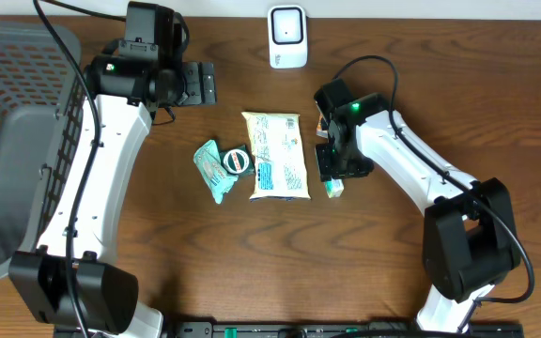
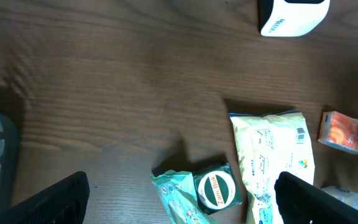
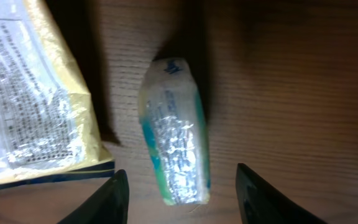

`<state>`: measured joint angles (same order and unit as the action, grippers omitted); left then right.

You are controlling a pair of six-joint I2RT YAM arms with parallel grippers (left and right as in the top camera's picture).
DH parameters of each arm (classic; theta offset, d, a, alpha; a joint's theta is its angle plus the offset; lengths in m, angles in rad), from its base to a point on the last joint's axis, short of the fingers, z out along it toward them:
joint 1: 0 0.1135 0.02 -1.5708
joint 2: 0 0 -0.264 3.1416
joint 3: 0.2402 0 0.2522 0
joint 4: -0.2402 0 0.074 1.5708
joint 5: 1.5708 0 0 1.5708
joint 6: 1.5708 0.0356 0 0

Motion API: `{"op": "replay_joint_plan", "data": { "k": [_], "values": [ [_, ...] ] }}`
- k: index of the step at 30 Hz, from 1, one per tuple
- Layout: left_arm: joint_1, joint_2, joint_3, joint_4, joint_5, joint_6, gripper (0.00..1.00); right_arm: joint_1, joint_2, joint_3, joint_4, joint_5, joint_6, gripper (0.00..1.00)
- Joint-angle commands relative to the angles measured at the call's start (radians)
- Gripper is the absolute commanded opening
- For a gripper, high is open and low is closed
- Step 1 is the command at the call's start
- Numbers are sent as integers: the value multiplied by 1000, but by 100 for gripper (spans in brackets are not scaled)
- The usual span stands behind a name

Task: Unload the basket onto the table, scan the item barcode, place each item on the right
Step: 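Grasp the small white-green box with the right gripper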

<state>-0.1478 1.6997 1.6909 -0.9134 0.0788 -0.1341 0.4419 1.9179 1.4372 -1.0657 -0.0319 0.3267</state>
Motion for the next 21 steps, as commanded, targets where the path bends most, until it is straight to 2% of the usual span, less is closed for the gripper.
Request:
{"op": "replay_joint_plan", "data": {
  "k": [1, 6, 12, 17, 21],
  "values": [
    [1, -8, 9, -4, -9, -9, 94, 2, -6, 14, 2, 41, 21, 52],
    [1, -6, 9, -6, -9, -9, 94, 5, -5, -10, 60, -2, -56, 54],
    [1, -6, 9, -6, -9, -9, 94, 0, -4, -61, 117, -17, -67, 48],
    [1, -6, 9, -6, -9, -9, 94, -3, -4, -95, 151, -35, -98, 42],
    [1, -6, 9, -6, -9, -9, 94, -4, -4, -105, 149, -39, -123, 29]
  ]
}}
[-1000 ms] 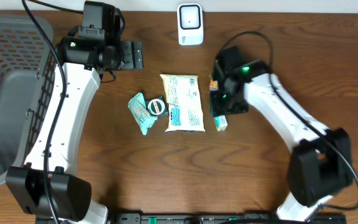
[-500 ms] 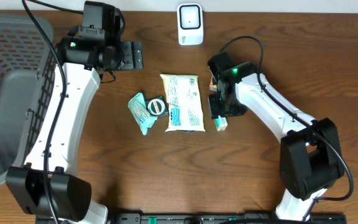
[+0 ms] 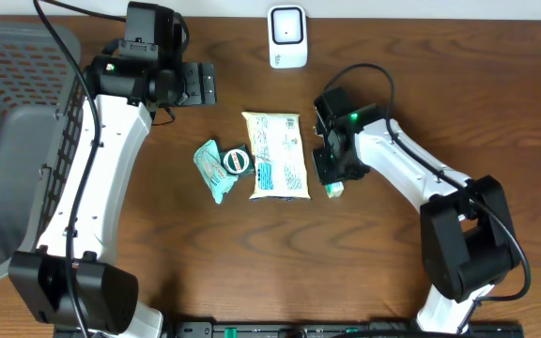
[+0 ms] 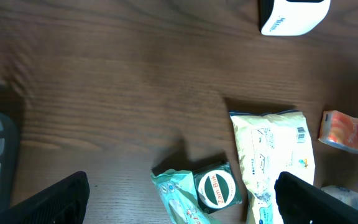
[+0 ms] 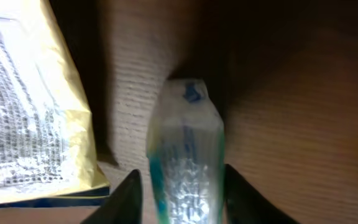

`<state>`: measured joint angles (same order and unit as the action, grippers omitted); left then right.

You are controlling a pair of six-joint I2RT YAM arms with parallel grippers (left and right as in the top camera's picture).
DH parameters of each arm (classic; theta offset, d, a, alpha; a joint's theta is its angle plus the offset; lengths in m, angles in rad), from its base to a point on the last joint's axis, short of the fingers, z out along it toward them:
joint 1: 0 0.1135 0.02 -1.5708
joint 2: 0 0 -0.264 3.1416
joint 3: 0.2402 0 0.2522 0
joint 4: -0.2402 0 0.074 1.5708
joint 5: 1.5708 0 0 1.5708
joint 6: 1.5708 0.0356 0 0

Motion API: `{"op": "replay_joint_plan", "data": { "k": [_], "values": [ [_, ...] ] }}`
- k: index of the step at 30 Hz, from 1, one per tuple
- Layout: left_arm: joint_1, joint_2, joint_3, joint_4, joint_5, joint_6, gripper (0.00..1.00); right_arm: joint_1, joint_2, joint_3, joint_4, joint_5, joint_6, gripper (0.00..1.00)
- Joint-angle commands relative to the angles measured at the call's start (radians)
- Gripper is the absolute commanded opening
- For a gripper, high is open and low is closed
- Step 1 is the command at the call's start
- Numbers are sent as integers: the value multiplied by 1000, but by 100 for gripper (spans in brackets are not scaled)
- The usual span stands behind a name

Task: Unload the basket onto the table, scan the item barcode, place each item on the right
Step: 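Grasp the small white-green box with the right gripper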

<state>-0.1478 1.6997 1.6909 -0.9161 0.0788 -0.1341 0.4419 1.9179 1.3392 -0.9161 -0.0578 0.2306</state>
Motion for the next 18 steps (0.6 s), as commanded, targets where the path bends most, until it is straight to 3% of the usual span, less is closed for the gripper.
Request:
{"op": "replay_joint_plan", "data": {
  "k": [1, 7, 13, 18],
  "values": [
    [1, -6, 9, -3, -10, -9, 94, -5, -4, -7, -3, -12, -27, 25],
    [1, -6, 9, -3, -10, -9, 94, -3, -5, -7, -17, 4, -31, 1],
    [1, -6, 9, -3, -10, -9, 94, -16, -17, 41, -31, -89, -97, 1],
    [1, -6, 9, -3, -10, -9, 98, -140, -71, 181, -114, -448, -261, 1]
  ]
}}
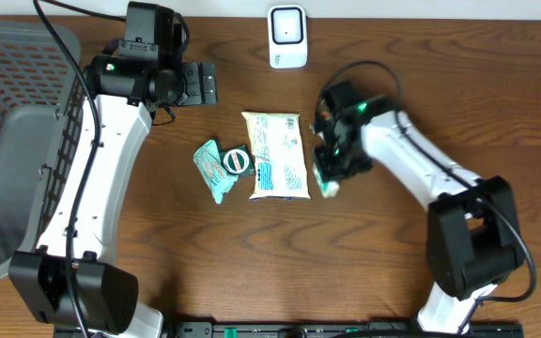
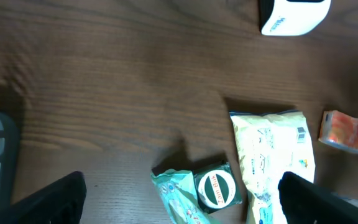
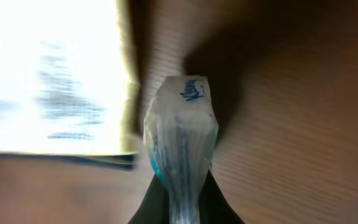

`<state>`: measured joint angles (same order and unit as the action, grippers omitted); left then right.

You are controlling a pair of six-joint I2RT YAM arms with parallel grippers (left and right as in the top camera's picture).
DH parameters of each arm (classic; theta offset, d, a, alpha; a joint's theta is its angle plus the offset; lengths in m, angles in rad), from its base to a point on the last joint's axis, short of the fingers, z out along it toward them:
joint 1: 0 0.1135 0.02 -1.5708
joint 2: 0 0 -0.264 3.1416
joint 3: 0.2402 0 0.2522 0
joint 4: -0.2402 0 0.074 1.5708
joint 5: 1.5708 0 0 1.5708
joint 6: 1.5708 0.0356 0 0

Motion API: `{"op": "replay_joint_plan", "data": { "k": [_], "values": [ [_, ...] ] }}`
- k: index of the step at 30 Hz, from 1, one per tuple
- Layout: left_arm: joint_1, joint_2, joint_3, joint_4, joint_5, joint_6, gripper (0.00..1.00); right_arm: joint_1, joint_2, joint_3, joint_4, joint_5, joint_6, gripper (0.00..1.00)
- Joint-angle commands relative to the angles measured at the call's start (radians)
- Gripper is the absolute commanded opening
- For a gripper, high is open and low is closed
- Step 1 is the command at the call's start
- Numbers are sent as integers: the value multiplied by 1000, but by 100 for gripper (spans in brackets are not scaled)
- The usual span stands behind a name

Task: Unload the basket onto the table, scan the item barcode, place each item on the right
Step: 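Grasp the small white-green box with the right gripper, then lift the box and carry it rightward with the right gripper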

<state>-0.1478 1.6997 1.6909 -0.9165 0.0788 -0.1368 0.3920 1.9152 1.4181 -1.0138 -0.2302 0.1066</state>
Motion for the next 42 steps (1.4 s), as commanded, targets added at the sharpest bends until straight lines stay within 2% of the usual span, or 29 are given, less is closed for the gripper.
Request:
{"op": "replay_joint_plan", "data": {
  "k": [1, 8, 11, 15, 17, 23, 26, 30, 35, 39, 42],
  "values": [
    [1, -6, 9, -3, -10, -6, 98, -121, -76, 122, -25, -346, -159, 1],
    [1, -6, 9, -3, -10, -6, 98, -410, -85, 168, -80, -947, -305, 1],
    [1, -6, 9, -3, -10, -6, 98, -496, -80, 151, -108, -1054, -333, 1],
    [1, -6, 9, -3, -10, -6, 98, -560, -80, 136, -156, -1076, -380, 1],
    [1, -6, 9, -3, -10, -6, 98, -579, -80, 135, -192, -1022, -404, 1],
    [1, -6, 9, -3, -10, -6, 97, -574, -79, 126, -260, -645, -402, 1],
    [1, -6, 9, -3, -10, -6, 98, -549, -76, 105, -250, -531, -391, 2],
    [1, -6, 9, -3, -10, -6, 98, -504, -48, 68, -202, -428, -336, 2],
    [1, -6, 9, -3, -10, -6, 98, -475, 43, 53, -190, -412, -328, 2],
    [1, -6, 9, -3, -10, -6, 97, -475, 125, 53, -174, -354, -315, 6],
    [1, -6, 9, -3, -10, -6, 98, -482, 163, 53, -150, -259, -259, 20]
  ]
}}
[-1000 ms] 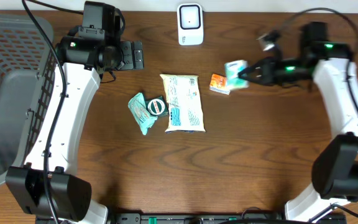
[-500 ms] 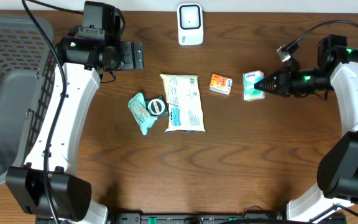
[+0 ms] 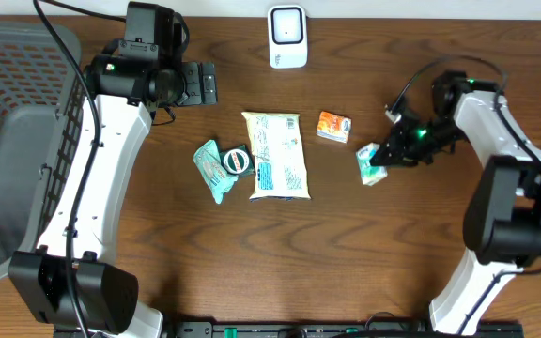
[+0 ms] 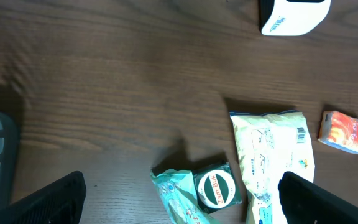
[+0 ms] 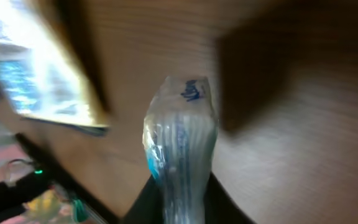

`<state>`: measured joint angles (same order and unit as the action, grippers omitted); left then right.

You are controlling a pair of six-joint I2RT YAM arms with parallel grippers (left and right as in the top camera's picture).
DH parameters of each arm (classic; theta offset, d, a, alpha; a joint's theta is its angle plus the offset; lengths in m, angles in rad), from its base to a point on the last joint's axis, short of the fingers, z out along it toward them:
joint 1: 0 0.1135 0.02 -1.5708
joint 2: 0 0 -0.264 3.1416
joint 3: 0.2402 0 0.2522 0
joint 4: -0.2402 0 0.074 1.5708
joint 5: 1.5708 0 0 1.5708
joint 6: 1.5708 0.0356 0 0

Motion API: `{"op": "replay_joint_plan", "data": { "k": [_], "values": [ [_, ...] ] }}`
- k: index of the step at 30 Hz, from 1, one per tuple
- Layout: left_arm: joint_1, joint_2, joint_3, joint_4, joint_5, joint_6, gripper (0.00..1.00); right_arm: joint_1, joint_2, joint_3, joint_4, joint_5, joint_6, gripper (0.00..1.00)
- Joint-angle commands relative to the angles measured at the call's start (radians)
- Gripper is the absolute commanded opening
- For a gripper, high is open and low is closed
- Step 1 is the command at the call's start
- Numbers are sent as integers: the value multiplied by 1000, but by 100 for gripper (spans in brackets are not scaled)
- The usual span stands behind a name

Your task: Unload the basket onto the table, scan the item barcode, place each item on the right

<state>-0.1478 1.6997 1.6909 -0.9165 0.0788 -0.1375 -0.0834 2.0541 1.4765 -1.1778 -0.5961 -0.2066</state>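
A small clear tissue pack with teal print (image 3: 371,163) sits between the fingers of my right gripper (image 3: 390,155), right of the table's middle. In the right wrist view the pack (image 5: 180,140) stands on end in the shut right gripper (image 5: 179,208), with the blurred tabletop behind it. The white barcode scanner (image 3: 287,36) stands at the far edge and also shows as the scanner (image 4: 294,15) in the left wrist view. My left gripper (image 3: 201,84) hangs open and empty at the far left, its left gripper (image 4: 180,208) fingers wide apart over the wood.
An orange packet (image 3: 333,126) lies left of the held pack. A yellow pouch (image 3: 276,155) lies mid-table, with a teal packet (image 3: 212,172) and a round green tin (image 3: 238,161) beside it. A grey mesh basket (image 3: 12,141) fills the left side.
My right gripper has moved from beside the yellow pouch to the right side of the table, carrying the tissue pack. The orange packet is now uncovered. The left arm has not moved.
My right gripper was open over the tissue pack lying beside the yellow pouch. Then it stood lower, its fingers on either side of the pack. Then it was shut on the pack. Now it holds the pack farther right. The left arm stayed still throughout.
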Motion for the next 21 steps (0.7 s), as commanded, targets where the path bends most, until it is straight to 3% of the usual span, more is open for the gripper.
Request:
{"op": "replay_joint_plan", "data": {
  "k": [1, 6, 8, 13, 21],
  "values": [
    [1, -6, 9, -3, -10, -5, 98, -11, 27, -5, 26, 150, 81, 28],
    [1, -6, 9, -3, -10, -5, 98, -45, 26, 35, 41, 317, 189, 62],
    [1, -6, 9, -3, -10, -5, 98, -52, 26, 75, 20, 321, 199, 66],
    [1, -6, 9, -3, -10, -5, 98, -20, 26, 163, -48, 322, 210, 66],
    [1, -6, 9, -3, -10, -5, 98, 114, 26, 177, -95, 351, 300, 44]
  ]
}}
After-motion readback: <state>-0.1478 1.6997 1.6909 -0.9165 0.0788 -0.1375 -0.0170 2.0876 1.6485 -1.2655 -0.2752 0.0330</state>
